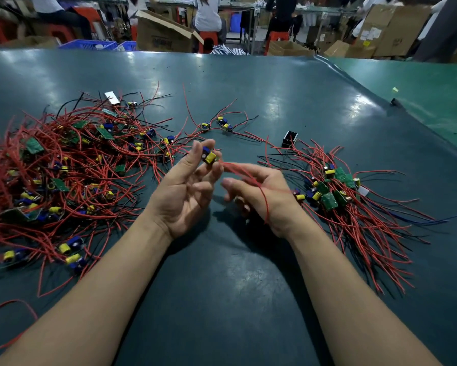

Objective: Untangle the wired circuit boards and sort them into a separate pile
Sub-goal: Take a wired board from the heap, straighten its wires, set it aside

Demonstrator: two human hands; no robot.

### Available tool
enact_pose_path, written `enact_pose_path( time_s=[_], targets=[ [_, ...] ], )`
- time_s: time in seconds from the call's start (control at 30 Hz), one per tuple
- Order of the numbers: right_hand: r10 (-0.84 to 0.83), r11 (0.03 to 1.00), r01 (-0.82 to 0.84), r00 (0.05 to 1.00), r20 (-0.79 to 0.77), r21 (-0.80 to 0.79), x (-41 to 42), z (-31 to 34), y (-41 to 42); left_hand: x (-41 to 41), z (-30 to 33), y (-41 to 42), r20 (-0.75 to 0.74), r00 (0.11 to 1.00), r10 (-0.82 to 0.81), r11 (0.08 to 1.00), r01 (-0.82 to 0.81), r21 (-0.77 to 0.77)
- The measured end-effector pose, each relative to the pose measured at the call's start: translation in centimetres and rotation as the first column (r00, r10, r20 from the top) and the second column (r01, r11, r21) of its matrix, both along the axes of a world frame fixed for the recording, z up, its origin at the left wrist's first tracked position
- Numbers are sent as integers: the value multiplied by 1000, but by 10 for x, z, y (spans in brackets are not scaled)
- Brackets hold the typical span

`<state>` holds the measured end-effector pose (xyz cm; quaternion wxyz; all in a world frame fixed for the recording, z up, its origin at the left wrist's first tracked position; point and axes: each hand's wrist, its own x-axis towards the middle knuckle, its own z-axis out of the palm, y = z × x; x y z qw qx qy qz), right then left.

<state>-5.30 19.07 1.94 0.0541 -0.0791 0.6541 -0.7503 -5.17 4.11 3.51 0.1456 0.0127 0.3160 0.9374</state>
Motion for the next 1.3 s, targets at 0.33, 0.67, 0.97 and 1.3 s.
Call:
enact_pose_path(
  time_s=[0.33, 0.67, 0.97, 1.3],
  targets=[
    [-119, 930, 142, 989, 89, -339, 2, 7, -2, 1, -14, 16, -254, 964, 78, 954, -146, -261],
    [-200, 953, 227, 969, 144, -201, 2, 4, -9, 3, -21, 19, -628, 752, 203, 582, -608, -540],
    [-118, 905, 214, 956, 267, -367, -1, 4, -3, 2, -21, 23, -593, 779, 202, 615, -572, -542],
    [-376, 875, 387, 922, 96, -292, -3, 5, -6, 0, -15, 19, -311, 915, 256, 876, -356, -326]
  ],
)
